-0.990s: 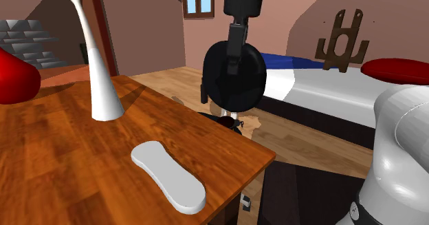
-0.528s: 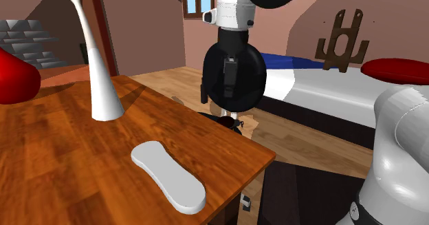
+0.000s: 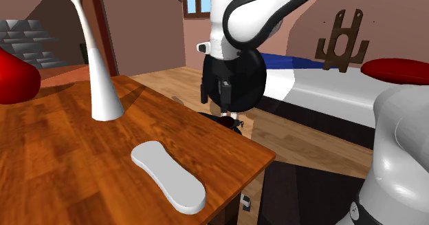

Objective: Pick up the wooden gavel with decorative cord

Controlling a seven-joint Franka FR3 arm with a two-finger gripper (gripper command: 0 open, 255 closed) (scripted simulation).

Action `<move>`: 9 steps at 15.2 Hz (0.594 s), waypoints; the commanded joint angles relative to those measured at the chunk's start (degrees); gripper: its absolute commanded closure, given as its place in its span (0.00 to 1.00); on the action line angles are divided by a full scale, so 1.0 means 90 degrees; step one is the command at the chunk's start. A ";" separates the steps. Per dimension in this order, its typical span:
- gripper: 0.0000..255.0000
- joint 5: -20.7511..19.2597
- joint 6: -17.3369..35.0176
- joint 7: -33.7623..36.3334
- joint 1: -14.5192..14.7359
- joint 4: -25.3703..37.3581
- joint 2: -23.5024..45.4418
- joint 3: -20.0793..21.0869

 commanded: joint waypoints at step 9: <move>0.00 0.1185 0.1695 -0.2511 0.0081 0.0846 0.2763 -0.0685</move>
